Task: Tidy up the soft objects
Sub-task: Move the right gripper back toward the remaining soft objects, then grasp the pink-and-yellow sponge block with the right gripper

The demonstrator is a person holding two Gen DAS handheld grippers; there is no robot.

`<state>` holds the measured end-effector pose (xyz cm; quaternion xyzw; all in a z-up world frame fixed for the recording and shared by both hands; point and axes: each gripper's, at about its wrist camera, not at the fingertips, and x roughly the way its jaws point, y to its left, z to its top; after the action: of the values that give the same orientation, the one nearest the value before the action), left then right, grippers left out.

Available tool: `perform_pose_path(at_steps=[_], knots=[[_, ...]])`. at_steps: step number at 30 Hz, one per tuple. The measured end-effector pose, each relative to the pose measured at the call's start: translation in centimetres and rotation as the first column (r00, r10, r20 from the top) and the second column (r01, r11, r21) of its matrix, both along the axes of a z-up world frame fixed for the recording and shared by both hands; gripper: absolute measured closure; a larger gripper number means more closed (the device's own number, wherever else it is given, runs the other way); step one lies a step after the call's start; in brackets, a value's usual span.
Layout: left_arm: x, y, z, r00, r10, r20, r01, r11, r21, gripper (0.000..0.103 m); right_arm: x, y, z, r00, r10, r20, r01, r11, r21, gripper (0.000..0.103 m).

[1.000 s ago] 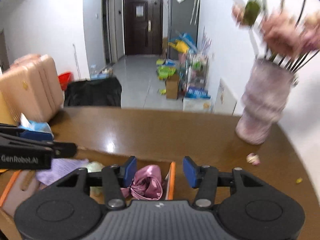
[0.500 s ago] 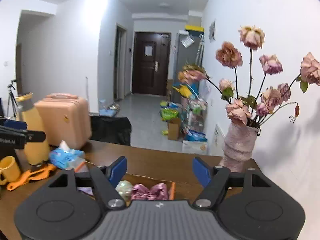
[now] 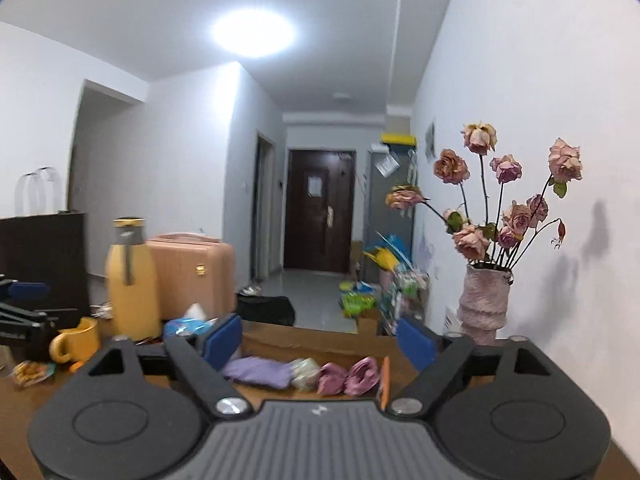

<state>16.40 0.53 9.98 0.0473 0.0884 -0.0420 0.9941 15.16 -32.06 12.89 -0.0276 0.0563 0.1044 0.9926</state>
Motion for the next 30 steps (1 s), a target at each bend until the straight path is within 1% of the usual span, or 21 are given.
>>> perform_pose_path(at_steps=[3, 4, 6, 7, 8, 10, 11, 12, 15, 16, 18, 22, 26, 27, 29, 30], knots=[[-4.7, 1.7, -2.3, 1.0, -0.005, 0.009, 0.005, 0.998, -0.062, 0.007, -4.8, 1.4, -3.4, 1.0, -0.024, 0.011, 0.024, 1.0, -0.009, 0.016], [-6.2, 2.2, -3.0, 1.0, -0.015, 0.01, 0.016, 0.997, -0.078, 0.004, -6.2, 1.8, -4.5, 0.999, -0.031, 0.009, 0.031, 1.0, -0.004, 0.013], [-9.0, 3.0, -4.4, 0.998, -0.052, 0.037, 0.055, 0.996, -0.066, 0.003, -8.8, 2.5, -6.6, 1.0, -0.028, 0.004, 0.028, 1.0, 0.009, 0.011], [-10.0, 3.3, -5.1, 0.997, -0.049, 0.051, 0.052, 0.996, -0.069, 0.002, -10.1, 2.9, -7.8, 1.0, -0.009, -0.007, 0.01, 1.0, 0.013, 0.01], [-10.7, 3.4, -5.7, 0.997, -0.054, 0.048, 0.057, 0.997, -0.056, 0.001, -10.9, 3.2, -8.7, 1.0, 0.011, -0.017, -0.011, 1.0, 0.014, 0.01], [-11.2, 3.0, -6.3, 0.997, -0.07, 0.027, 0.07, 0.998, 0.007, 0.001, -11.5, 3.7, -10.1, 0.998, 0.036, -0.046, -0.035, 0.999, 0.03, 0.01], [-11.0, 2.7, -6.4, 0.998, -0.061, 0.032, 0.06, 0.998, 0.03, 0.001, -11.5, 4.0, -10.5, 0.997, 0.052, -0.062, -0.051, 0.998, 0.024, 0.01], [-10.8, 2.4, -6.3, 0.998, -0.057, 0.037, 0.055, 0.998, 0.037, 0.001, -11.3, 4.4, -10.7, 0.996, 0.058, -0.07, -0.057, 0.998, 0.016, 0.01], [-10.0, 2.4, -6.8, 0.998, -0.065, 0.022, 0.065, 0.998, -0.006, 0.001, -10.5, 4.9, -11.1, 0.996, 0.045, -0.076, -0.043, 0.999, 0.024, 0.01], [-9.7, 2.5, -7.4, 0.998, -0.07, 0.005, 0.07, 0.997, -0.014, 0.001, -10.0, 4.9, -11.3, 0.995, 0.048, -0.083, -0.046, 0.998, 0.032, 0.01], [-8.5, 2.2, -8.7, 0.997, -0.062, -0.048, 0.062, 0.998, -0.008, 0.001, -8.8, 5.1, -12.3, 0.991, 0.054, -0.118, -0.05, 0.998, 0.042, 0.01], [-5.7, 2.3, -10.7, 0.988, -0.046, -0.146, 0.045, 0.999, -0.009, 0.002, -6.0, 5.9, -14.0, 0.981, 0.047, -0.19, -0.041, 0.999, 0.033, 0.012], [-2.7, 2.8, -11.4, 0.978, -0.025, -0.208, 0.018, 0.999, -0.036, 0.002, -3.2, 6.5, -14.4, 0.97, 0.059, -0.237, -0.048, 0.998, 0.05, 0.016], [-1.9, 2.8, -11.5, 0.976, -0.027, -0.218, 0.017, 0.999, -0.046, 0.003, -2.4, 6.7, -14.4, 0.967, 0.065, -0.245, -0.053, 0.997, 0.054, 0.019], [-0.5, 2.9, -11.6, 0.972, -0.028, -0.234, 0.014, 0.998, -0.059, 0.006, -0.9, 7.1, -14.3, 0.961, 0.083, -0.263, -0.07, 0.996, 0.058, 0.028], [0.4, 2.9, -11.6, 0.969, -0.035, -0.243, 0.019, 0.998, -0.068, 0.007, 0.0, 7.3, -14.1, 0.958, 0.095, -0.27, -0.08, 0.995, 0.064, 0.03]])
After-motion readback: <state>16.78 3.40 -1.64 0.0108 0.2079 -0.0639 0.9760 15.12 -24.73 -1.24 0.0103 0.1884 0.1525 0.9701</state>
